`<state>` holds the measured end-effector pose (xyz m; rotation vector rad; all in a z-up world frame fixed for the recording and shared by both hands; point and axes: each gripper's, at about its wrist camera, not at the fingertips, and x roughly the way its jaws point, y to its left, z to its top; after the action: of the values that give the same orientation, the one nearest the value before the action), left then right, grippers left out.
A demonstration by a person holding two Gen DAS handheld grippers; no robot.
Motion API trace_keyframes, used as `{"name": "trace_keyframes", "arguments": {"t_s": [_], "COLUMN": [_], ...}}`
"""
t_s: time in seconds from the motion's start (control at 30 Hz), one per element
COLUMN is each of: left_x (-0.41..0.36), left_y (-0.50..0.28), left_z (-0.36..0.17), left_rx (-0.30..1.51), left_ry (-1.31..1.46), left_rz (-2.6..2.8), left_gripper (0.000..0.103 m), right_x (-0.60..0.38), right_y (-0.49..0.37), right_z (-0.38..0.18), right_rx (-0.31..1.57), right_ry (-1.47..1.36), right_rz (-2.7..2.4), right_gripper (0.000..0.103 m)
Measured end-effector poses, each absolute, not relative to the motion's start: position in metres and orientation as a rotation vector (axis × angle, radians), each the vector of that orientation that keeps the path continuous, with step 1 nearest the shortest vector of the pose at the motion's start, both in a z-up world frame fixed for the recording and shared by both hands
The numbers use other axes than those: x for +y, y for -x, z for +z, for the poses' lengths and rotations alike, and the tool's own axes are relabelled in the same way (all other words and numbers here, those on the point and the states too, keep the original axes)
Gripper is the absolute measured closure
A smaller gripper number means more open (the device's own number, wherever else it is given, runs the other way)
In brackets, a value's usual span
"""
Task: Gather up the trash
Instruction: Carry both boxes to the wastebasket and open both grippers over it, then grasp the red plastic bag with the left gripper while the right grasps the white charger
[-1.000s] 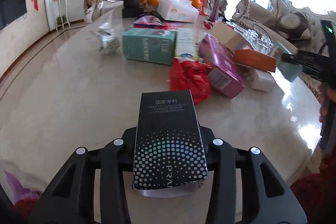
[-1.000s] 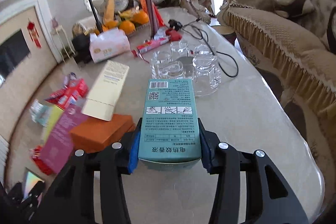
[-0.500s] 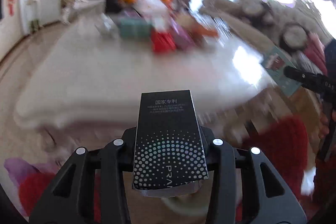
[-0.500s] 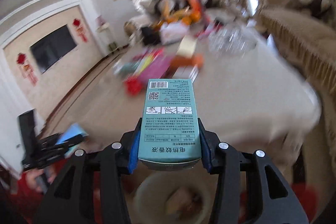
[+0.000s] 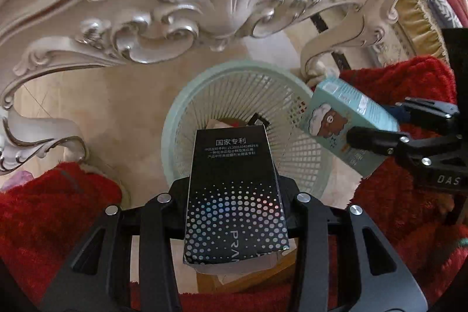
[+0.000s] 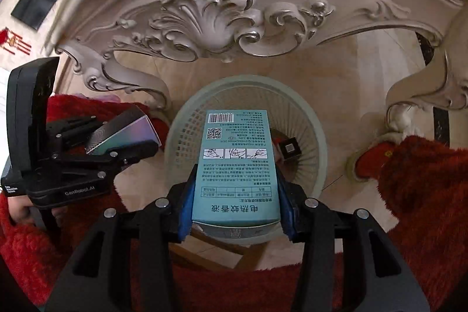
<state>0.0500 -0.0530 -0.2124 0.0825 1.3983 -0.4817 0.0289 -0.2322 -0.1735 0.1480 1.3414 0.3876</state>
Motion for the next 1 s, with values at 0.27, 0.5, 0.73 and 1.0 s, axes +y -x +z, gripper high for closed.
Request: {"name": "trace_keyframes", "arguments": {"t_s": [0.27, 0.5, 0.73, 1.0], "left_x": [-0.05, -0.022, 0.005, -0.004], "left_y": [-0.052, -0.045, -0.046, -0.137], "left_z": [-0.218, -0.168, -0.081, -0.024], "left_rx": [1.372, 1.156, 0.885, 0.737], "left_ry": [-0.061, 0.015, 0.05, 0.055], "left_rz": [-0.486, -0.378, -0.26, -0.119], "left_gripper": [0.009, 0.009, 0.009, 0.009], "right_x": [-0.236, -0.257, -0.283, -0.267], "right_y": [-0.029, -0.017, -0.042, -0.15], "right_z": [-0.179, -0.133, -0.031, 0.005], "right_rx": [1.347, 1.161, 0.77, 0.662], "right_ry": [-0.141, -0.171, -0.133, -0.061], "right_rz": [0.351, 0.319, 0.209, 0.126], "right_gripper": [0.037, 0.037, 0.037, 0.037]}}
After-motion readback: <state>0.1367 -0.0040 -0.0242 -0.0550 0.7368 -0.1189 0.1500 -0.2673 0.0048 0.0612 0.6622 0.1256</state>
